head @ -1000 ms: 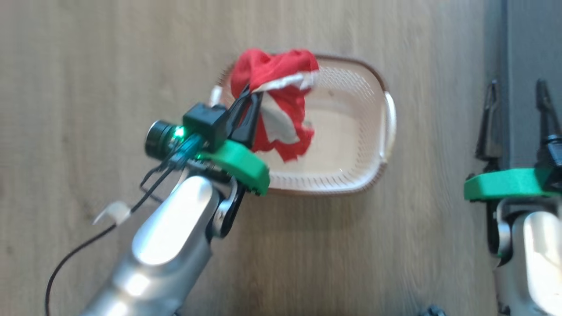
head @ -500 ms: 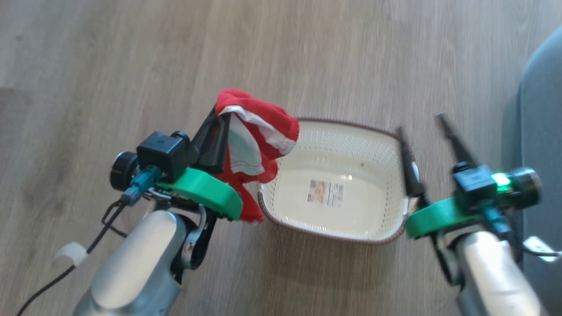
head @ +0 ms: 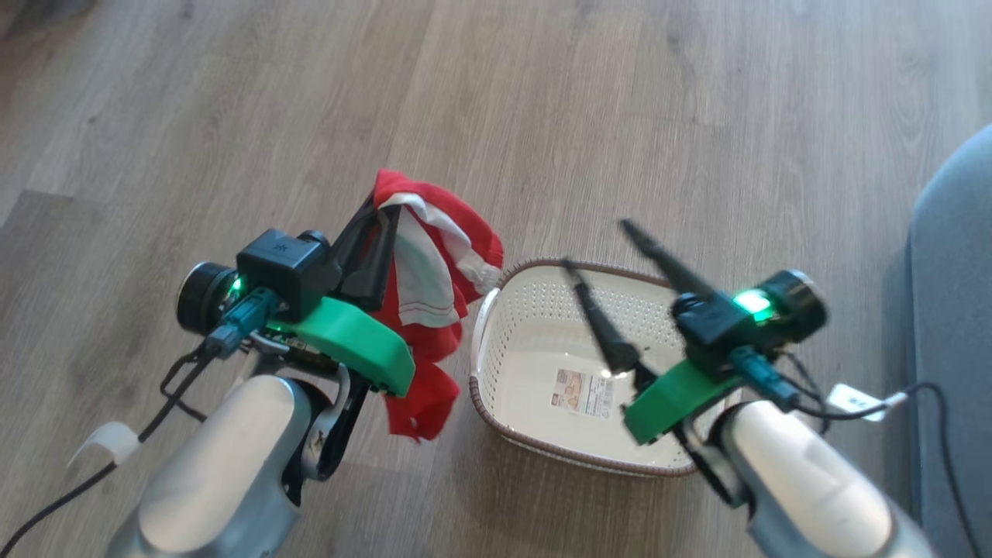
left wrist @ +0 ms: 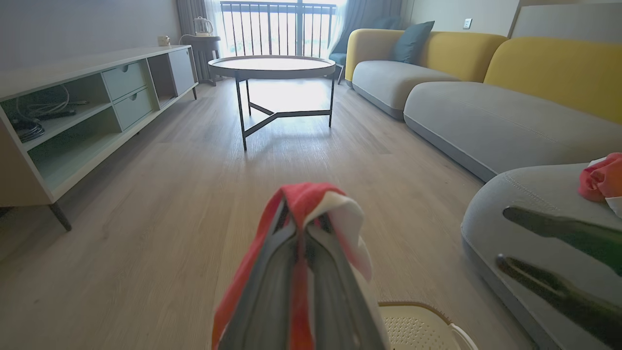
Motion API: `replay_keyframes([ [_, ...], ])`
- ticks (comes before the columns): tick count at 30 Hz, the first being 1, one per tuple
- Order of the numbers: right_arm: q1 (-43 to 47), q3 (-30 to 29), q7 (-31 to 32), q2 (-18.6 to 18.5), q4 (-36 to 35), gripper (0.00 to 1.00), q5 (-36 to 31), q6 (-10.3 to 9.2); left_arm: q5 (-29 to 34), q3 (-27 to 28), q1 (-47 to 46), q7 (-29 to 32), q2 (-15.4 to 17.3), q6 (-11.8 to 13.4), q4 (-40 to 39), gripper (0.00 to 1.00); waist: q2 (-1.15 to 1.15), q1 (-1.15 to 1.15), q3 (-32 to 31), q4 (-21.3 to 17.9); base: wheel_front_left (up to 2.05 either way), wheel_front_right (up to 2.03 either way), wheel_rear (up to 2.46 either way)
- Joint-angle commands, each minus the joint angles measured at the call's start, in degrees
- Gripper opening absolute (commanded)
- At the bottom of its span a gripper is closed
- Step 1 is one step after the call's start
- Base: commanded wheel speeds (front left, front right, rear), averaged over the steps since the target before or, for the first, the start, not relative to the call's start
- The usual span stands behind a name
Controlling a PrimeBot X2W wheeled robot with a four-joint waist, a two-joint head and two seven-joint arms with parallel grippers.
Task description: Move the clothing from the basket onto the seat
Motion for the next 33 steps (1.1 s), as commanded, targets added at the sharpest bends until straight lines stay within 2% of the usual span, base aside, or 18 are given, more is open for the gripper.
replay_keyframes([
  [1,-1.6,1.5,0.3,-0.2,-2.0,1.00,0.8,0.40,0.6,2.1,-3.4,0.3,1.6,-0.2,-2.3,0.00,0.00,0.01,-0.4,0.3,0.00,0.00,0.00],
  [8,-5.7,9.3,1.8,-0.8,-1.3,1.00,5.2,0.40,1.1,0.6,-4.4,1.9,1.7,-0.7,-4.2,0.00,0.00,0.01,-2.2,1.3,0.00,0.00,0.00],
  [19,-11.6,18.6,2.6,-2.5,3.5,1.00,7.7,0.40,2.0,-3.1,-5.8,4.6,1.5,-2.4,-8.3,0.00,0.00,0.01,-3.9,2.3,0.00,0.00,0.00],
  [30,-14.4,22.2,2.5,-2.6,6.4,1.00,10.5,0.40,0.5,-6.3,-5.0,5.6,0.1,-4.3,-9.9,0.00,0.00,0.01,-4.6,2.1,0.00,0.00,0.00],
  [31,-14.6,22.7,2.3,-2.4,6.7,0.55,11.2,0.40,0.1,-6.6,-4.9,5.5,-0.3,-4.5,-10.0,0.00,0.00,0.01,-4.6,2.0,0.00,0.00,0.00],
  [33,-14.6,22.7,2.0,-2.2,7.0,0.00,11.8,0.40,-0.1,-6.9,-4.8,5.5,-0.6,-4.5,-9.8,0.00,0.00,0.01,-4.5,1.9,0.00,0.00,0.00],
])
